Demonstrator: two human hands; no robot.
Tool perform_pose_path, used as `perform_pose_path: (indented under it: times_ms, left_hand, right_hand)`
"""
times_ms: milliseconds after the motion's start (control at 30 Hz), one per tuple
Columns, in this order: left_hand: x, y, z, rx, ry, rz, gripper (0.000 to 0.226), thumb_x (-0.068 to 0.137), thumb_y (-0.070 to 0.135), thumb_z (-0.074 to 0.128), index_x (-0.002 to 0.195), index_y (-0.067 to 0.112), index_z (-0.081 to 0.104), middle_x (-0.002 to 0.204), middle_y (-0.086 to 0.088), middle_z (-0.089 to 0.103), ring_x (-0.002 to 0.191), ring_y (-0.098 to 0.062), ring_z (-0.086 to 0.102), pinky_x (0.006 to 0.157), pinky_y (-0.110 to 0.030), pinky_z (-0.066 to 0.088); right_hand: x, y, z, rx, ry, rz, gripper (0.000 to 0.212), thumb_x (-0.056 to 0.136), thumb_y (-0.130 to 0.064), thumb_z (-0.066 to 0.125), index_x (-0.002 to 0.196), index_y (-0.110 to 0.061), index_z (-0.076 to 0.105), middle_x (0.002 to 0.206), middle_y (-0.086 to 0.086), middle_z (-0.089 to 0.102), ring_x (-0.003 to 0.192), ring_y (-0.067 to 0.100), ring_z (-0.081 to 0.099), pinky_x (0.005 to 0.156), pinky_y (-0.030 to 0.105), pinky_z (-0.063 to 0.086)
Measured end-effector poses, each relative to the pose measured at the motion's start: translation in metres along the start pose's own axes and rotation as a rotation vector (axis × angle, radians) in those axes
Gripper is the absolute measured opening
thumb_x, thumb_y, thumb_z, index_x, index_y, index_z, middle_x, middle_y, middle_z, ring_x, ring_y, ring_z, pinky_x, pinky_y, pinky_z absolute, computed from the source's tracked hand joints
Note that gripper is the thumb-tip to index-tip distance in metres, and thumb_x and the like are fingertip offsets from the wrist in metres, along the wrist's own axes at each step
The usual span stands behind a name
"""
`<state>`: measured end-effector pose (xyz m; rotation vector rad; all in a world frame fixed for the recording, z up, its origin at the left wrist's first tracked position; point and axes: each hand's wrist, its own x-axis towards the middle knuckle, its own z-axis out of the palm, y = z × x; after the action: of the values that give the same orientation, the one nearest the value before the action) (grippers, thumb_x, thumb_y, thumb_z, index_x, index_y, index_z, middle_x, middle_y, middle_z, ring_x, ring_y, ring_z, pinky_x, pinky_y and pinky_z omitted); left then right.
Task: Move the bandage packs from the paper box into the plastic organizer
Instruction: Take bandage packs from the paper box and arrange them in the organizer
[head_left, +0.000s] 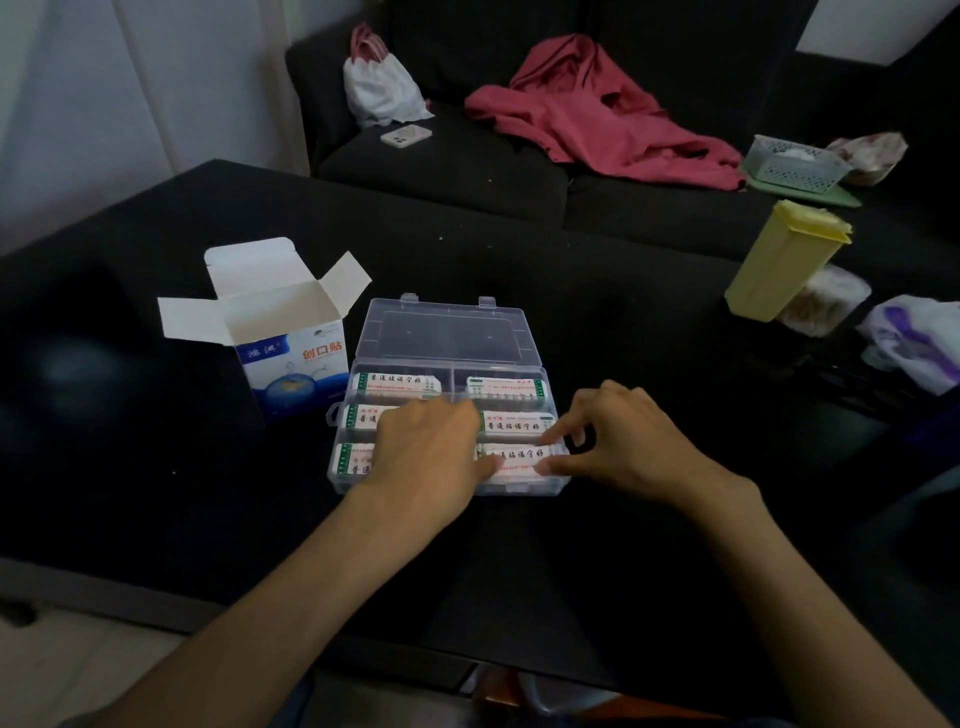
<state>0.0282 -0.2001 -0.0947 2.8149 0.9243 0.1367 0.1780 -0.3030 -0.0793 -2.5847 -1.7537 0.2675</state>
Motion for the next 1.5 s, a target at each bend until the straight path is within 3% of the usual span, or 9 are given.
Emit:
perform_pose_path:
  times_ms: [200,500,667,733,833,1033,1267,1367,1500]
  left_hand:
    - [0.003,-0.004,-0.006,-0.051,-0.035,-0.036,0.029,0.085,0.048,0.063,0.104,0.026,0.061,0.099,0.005,0.064,0.09,-0.013,0.058,0.073,-0.028,0.044]
    - [0.003,-0.005,-0.005,-0.08,-0.03,-0.051,0.028,0.086,0.046,0.063,0.104,0.025,0.065,0.092,0.007,0.063,0.084,-0.012,0.059,0.073,-0.03,0.048]
    - [0.004,-0.003,-0.004,-0.088,-0.012,-0.07,0.027,0.087,0.048,0.06,0.098,0.024,0.066,0.089,0.006,0.064,0.082,-0.013,0.061,0.074,-0.032,0.051]
    - [0.004,-0.006,-0.011,-0.089,-0.015,-0.082,0.026,0.091,0.048,0.055,0.096,0.025,0.066,0.085,0.007,0.064,0.08,-0.01,0.06,0.07,-0.028,0.048]
    - [0.006,-0.011,-0.018,-0.099,-0.032,-0.12,0.029,0.096,0.046,0.046,0.088,0.025,0.064,0.075,0.009,0.06,0.07,-0.006,0.058,0.06,-0.023,0.042]
    - [0.001,-0.01,-0.021,-0.111,-0.063,-0.156,0.048,0.099,0.05,0.027,0.087,0.021,0.064,0.081,0.005,0.063,0.071,-0.007,0.059,0.062,-0.025,0.044]
    - [0.0,-0.006,-0.016,-0.13,-0.122,-0.075,0.04,0.098,0.045,0.04,0.065,0.024,0.048,0.062,0.005,0.053,0.058,-0.008,0.054,0.062,-0.028,0.046]
    - [0.004,-0.008,-0.013,-0.129,-0.127,-0.059,0.026,0.093,0.045,0.052,0.08,0.025,0.062,0.065,0.008,0.058,0.062,-0.006,0.056,0.062,-0.026,0.047]
    - [0.01,-0.007,-0.003,-0.131,-0.092,-0.062,0.019,0.09,0.042,0.059,0.095,0.024,0.065,0.067,0.011,0.05,0.072,-0.011,0.057,0.075,-0.033,0.053]
  right_hand:
    - [0.005,-0.002,0.008,0.08,0.016,-0.033,0.036,0.079,-0.053,0.065,0.112,-0.041,0.061,0.091,-0.017,0.043,0.095,0.006,0.04,0.083,0.027,0.03]
    - [0.008,0.001,0.009,0.162,0.027,-0.07,0.019,0.085,-0.044,0.062,0.102,-0.037,0.068,0.086,-0.019,0.048,0.088,0.005,0.044,0.085,0.031,0.041]
    - [0.001,0.007,-0.004,0.267,0.155,0.04,0.012,0.082,-0.04,0.066,0.091,-0.033,0.069,0.08,-0.011,0.057,0.074,0.006,0.052,0.07,0.025,0.046]
    - [-0.005,0.012,-0.012,0.337,0.076,0.122,0.009,0.085,-0.035,0.066,0.092,-0.03,0.068,0.08,-0.01,0.057,0.071,0.006,0.052,0.061,0.018,0.038]
    - [-0.008,0.017,-0.013,0.469,-0.019,0.241,0.002,0.085,-0.032,0.066,0.085,-0.03,0.067,0.087,-0.006,0.063,0.079,0.006,0.057,0.061,0.016,0.04]
    - [0.0,0.005,-0.001,0.683,-0.092,0.355,0.022,0.074,-0.033,0.076,0.081,-0.018,0.062,0.081,-0.003,0.063,0.074,0.007,0.057,0.06,0.019,0.041]
    - [0.01,0.006,0.017,0.707,-0.107,0.469,0.031,0.07,-0.03,0.08,0.081,-0.016,0.055,0.084,0.0,0.062,0.077,0.011,0.058,0.071,0.027,0.051]
    - [0.005,0.003,0.014,0.579,0.013,0.36,0.025,0.073,-0.03,0.078,0.08,-0.021,0.055,0.078,-0.004,0.057,0.067,0.005,0.051,0.058,0.019,0.04]
    - [0.002,-0.005,0.003,0.368,0.039,0.047,0.014,0.079,-0.037,0.071,0.092,-0.037,0.067,0.093,-0.014,0.05,0.085,0.006,0.049,0.076,0.023,0.045]
